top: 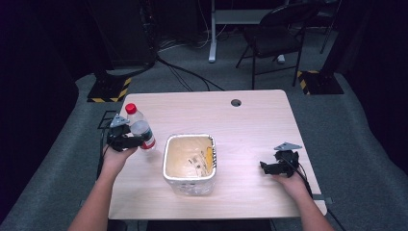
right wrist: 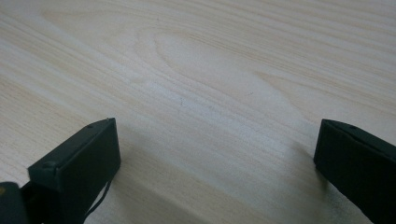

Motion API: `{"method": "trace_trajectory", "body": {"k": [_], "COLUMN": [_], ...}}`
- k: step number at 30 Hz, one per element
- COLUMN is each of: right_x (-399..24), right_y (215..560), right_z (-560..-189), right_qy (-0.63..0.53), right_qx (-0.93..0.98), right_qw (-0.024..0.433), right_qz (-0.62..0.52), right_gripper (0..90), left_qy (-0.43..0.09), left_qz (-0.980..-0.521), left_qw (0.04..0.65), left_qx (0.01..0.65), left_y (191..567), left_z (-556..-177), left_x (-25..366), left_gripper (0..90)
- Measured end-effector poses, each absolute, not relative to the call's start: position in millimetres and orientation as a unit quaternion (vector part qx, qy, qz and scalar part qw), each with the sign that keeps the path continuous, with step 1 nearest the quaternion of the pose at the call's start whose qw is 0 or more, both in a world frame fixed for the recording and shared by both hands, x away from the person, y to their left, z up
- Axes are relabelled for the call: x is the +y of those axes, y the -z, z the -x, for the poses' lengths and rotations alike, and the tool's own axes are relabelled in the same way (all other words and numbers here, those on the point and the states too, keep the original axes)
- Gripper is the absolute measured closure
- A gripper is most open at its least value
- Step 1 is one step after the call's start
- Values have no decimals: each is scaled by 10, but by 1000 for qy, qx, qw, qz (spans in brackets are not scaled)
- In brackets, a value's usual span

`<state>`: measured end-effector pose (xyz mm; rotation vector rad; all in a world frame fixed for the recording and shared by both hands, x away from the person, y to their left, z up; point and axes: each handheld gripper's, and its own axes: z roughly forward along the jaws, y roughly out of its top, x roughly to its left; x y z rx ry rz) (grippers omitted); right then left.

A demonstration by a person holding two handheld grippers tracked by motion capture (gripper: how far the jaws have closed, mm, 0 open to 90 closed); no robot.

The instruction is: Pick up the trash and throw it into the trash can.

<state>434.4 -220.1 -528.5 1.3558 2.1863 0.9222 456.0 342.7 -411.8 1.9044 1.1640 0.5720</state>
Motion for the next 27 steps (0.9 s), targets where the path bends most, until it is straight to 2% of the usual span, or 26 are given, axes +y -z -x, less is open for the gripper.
{"method": "trace_trajectory", "body": {"k": [27], "right_x": [-2198], "right_y": [5286], "right_z": [-4342], "right_qy": [-330], "right_qx": [783], "right_qw": [204], "right_qz": [-486], "right_gripper": [0], "left_qy": [-216], "left_qz": [-772], "left_qw": [430], "left_qx": [416], "left_y": [3723], "left_z": [-4302], "left_x": [3360], "left_gripper": [270]}}
